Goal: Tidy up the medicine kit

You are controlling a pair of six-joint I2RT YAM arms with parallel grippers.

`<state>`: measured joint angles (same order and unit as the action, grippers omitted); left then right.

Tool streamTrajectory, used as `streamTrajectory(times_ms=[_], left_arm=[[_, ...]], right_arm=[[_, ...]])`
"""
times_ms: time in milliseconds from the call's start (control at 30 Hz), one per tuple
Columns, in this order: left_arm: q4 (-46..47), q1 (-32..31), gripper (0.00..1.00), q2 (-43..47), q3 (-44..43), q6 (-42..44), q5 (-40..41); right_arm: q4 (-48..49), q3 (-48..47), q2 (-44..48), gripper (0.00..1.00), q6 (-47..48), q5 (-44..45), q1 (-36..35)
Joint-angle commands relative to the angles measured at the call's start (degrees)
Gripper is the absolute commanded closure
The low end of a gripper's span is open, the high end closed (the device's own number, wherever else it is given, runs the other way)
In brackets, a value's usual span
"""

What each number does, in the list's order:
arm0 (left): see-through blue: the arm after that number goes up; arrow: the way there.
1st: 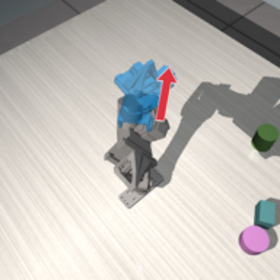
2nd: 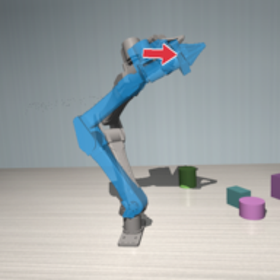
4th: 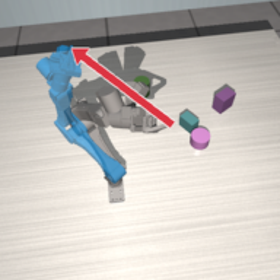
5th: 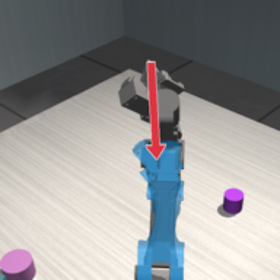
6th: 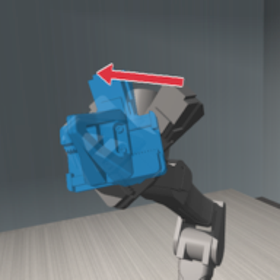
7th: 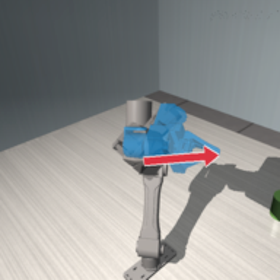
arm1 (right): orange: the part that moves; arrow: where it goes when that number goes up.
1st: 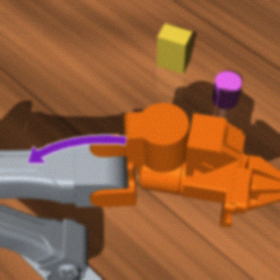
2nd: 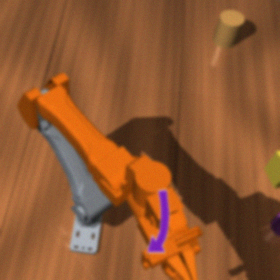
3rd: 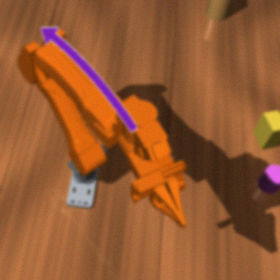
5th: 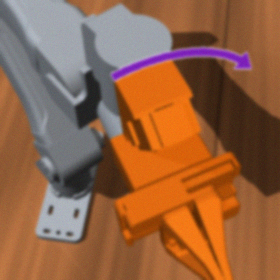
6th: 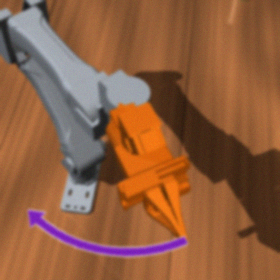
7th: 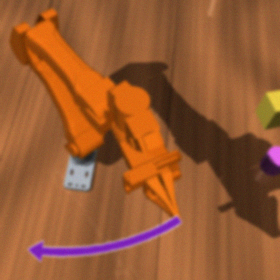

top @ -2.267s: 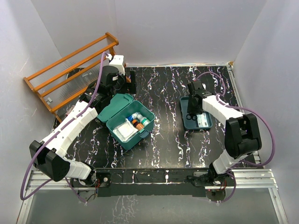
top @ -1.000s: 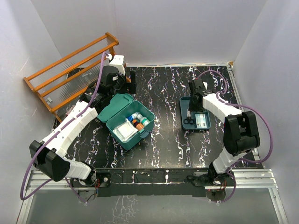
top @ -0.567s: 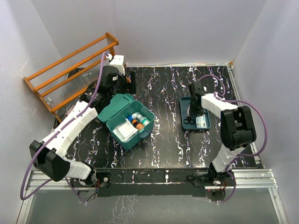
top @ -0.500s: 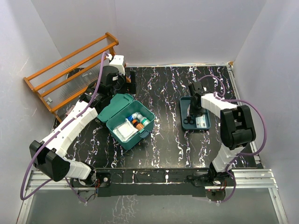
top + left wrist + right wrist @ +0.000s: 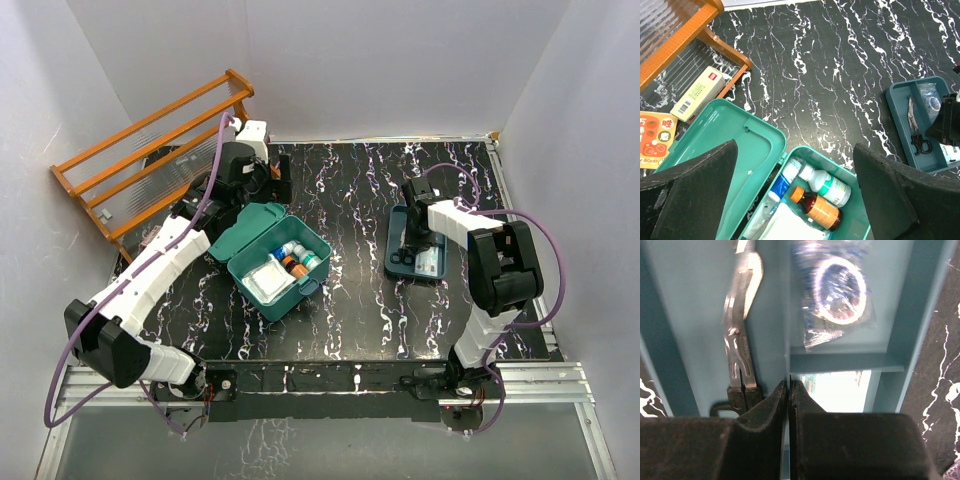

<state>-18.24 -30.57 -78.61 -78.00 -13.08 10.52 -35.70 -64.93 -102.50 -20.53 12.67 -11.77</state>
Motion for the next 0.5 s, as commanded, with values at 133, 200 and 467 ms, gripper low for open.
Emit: streamTrajectory(times_ms=[133, 200, 467], left_arm=[[-9.9, 1.8, 0.01, -2.2, 3.1, 2.7, -0.2], [-12.7, 2.9, 0.01, -2.2, 4.8, 3.0, -1.4], [-19.8, 5.0, 0.02, -4.4, 8.0, 1.0, 0.5]], right_arm=[[3.8, -0.9, 2.2, 1.0, -0.3, 3.0, 0.1], [3.7, -0.9, 4.2, 1.0, -0.6, 3.4, 0.1], [3.4, -0.9, 8.3, 1.0, -2.1, 3.5, 0.1]])
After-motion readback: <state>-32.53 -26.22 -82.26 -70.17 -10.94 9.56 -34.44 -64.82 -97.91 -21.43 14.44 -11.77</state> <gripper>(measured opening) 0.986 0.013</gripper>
